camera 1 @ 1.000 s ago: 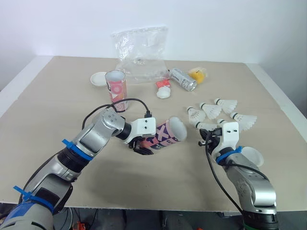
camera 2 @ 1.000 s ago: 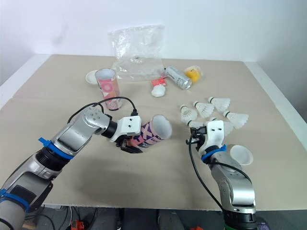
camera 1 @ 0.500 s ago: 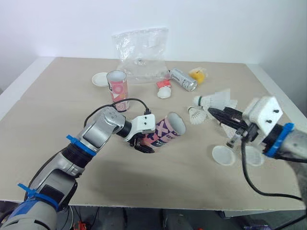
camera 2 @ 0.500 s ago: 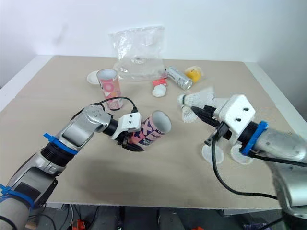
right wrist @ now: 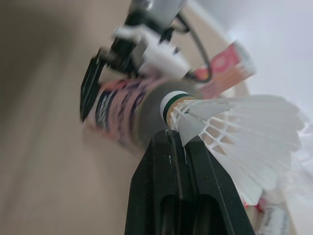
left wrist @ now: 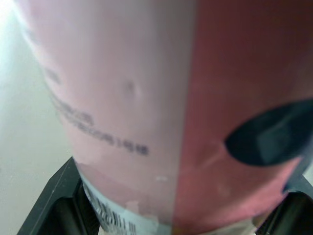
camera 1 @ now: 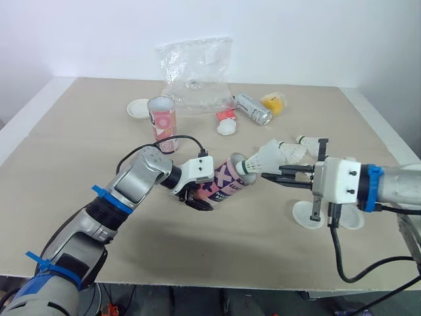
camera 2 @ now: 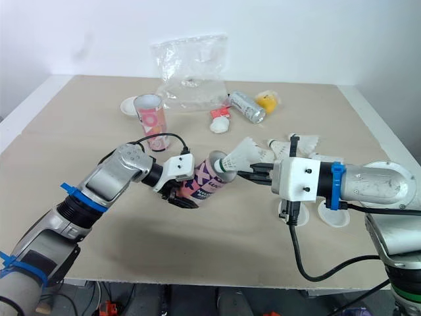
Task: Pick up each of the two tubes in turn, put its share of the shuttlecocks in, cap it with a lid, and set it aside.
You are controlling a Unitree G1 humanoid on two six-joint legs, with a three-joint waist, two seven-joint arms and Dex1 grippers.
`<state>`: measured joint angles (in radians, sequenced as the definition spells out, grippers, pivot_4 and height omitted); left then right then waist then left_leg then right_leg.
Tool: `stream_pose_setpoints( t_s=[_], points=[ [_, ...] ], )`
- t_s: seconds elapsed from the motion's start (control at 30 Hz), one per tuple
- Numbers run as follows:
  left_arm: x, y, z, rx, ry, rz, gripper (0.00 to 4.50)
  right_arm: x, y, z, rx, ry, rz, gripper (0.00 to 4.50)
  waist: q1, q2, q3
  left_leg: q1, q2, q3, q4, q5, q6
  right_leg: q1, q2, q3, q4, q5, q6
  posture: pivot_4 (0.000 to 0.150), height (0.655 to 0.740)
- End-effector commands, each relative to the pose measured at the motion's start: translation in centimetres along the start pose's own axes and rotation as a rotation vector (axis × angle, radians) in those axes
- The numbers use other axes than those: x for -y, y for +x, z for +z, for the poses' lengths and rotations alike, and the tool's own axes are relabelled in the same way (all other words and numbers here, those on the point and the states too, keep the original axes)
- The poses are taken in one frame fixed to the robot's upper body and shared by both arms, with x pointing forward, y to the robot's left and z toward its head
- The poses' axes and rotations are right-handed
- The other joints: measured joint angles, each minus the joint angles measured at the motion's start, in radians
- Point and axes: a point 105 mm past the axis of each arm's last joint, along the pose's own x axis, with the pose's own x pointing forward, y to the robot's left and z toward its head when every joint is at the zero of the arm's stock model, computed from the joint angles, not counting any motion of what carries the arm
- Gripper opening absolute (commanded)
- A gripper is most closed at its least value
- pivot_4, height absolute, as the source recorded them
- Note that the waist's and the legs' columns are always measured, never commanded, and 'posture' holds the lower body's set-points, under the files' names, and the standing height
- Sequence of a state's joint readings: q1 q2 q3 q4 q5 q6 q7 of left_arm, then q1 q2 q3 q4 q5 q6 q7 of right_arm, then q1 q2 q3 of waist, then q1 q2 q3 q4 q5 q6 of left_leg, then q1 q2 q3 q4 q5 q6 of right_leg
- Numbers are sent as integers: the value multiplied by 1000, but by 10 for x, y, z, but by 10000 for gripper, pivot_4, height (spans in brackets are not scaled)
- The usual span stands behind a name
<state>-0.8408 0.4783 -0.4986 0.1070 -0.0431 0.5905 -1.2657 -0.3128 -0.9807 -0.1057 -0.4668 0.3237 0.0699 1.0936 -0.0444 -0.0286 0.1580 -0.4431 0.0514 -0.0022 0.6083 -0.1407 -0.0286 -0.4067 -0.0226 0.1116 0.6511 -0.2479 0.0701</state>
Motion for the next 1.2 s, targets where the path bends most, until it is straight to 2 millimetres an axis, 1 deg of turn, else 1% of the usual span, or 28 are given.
stream_pose_setpoints(
  t_s=[0.03,0.13,0.23,0.33,0.4,0.43,0.47,0.57,0.6,0.63,0.7,0.73,0.77,0.8,0.83,0.87,0.97,1.07,1.17,1.2],
  points=[
    [2,-1,8,22,17,8,33469,4,4,2,5,-83,38,110,0,0,0,0,0,0,0,0,0,0,0,0,0,0,0,1500,7400],
    [2,-2,7,22,14,12,33469,7,8,3,24,-83,48,110,0,0,0,0,0,0,0,0,0,0,0,0,0,0,0,1500,7400],
    [3,-2,6,20,10,17,33469,10,11,10,61,-87,53,9894,0,0,0,0,0,0,0,0,0,0,0,0,0,0,0,1500,7400],
    [3,-2,6,19,6,21,33469,11,9,16,81,-77,59,24287,0,0,0,0,0,0,0,0,0,0,0,0,0,0,0,1500,7400],
    [3,-3,6,18,9,24,33469,13,7,18,89,-65,57,34960,0,0,0,0,0,-1,0,0,0,0,0,0,0,0,0,1500,7400],
    [2,-3,6,20,9,24,33469,15,6,20,107,-43,37,40159,0,0,0,0,0,-1,0,0,0,0,0,0,0,0,0,1500,7400],
    [2,-3,7,21,10,24,33469,18,5,22,125,-18,12,44322,0,0,0,0,0,-1,0,0,0,0,0,0,0,0,0,1500,7400],
    [2,-4,6,17,17,25,33469,28,-1,23,162,105,-83,44322,0,0,0,0,0,-1,0,0,0,0,0,0,0,0,0,1500,7400],
    [2,-4,6,17,17,26,33469,33,-5,20,183,192,-148,44322,1,0,0,0,0,-1,0,0,0,0,0,0,0,0,0,1500,7400],
    [2,-5,6,15,18,26,33469,37,-10,11,195,330,-242,44322,1,0,0,0,0,-1,0,0,0,1,0,0,0,0,0,1500,7400],
    [2,-6,4,9,22,29,33469,35,-17,-11,189,547,-382,44322,3,-1,0,-1,0,-2,-1,0,0,1,0,0,0,0,0,1500,7400],
    [2,-7,3,7,24,30,33469,34,-19,-27,190,683,-499,44322,4,-2,0,-1,0,-3,-1,0,0,1,0,-1,0,-1,0,1500,7400],
    [2,-8,3,7,24,31,33469,31,-21,-42,169,786,-604,44322,4,-2,0,-1,0,-4,-1,0,0,1,1,-1,1,0,-1,1500,7400],
    [2,-9,3,7,26,32,33469,27,-21,-50,155,838,-673,44322,4,-1,0,-1,0,-3,0,0,0,1,0,-1,1,0,-1,1500,7400],
    [2,-9,2,7,27,35,33469,23,-19,-58,134,881,-729,44322,3,-1,-1,-1,-1,-4,-1,0,0,1,0,-1,2,0,-1,1500,7400],
    [3,-10,2,8,28,36,33469,17,-14,-62,105,902,-764,44322,2,1,0,-1,-1,-4,-1,0,0,0,1,-1,3,0,-1,1500,7400],
    [6,-14,0,12,30,36,33469,5,4,-70,36,953,-838,44322,-3,3,1,0,-1,-3,-1,0,1,-1,1,0,6,-1,-1,1500,7400],
    [11,-17,-2,7,34,33,33469,3,20,-81,-51,976,-933,44322,-4,3,1,2,1,-3,-1,1,1,-1,2,0,7,-1,-3,1500,7400],
    [12,-20,-3,4,33,37,33469,4,37,-77,-68,979,-935,44322,-3,4,1,2,0,-3,-1,1,1,-1,2,0,8,-1,-3,1500,7400],
    [12,-21,-4,2,30,41,33469,3,43,-79,-85,988,-941,44322,-3,4,1,2,1,-4,0,1,1,-1,2,0,8,-1,-3,1500,7400]
  ],
)
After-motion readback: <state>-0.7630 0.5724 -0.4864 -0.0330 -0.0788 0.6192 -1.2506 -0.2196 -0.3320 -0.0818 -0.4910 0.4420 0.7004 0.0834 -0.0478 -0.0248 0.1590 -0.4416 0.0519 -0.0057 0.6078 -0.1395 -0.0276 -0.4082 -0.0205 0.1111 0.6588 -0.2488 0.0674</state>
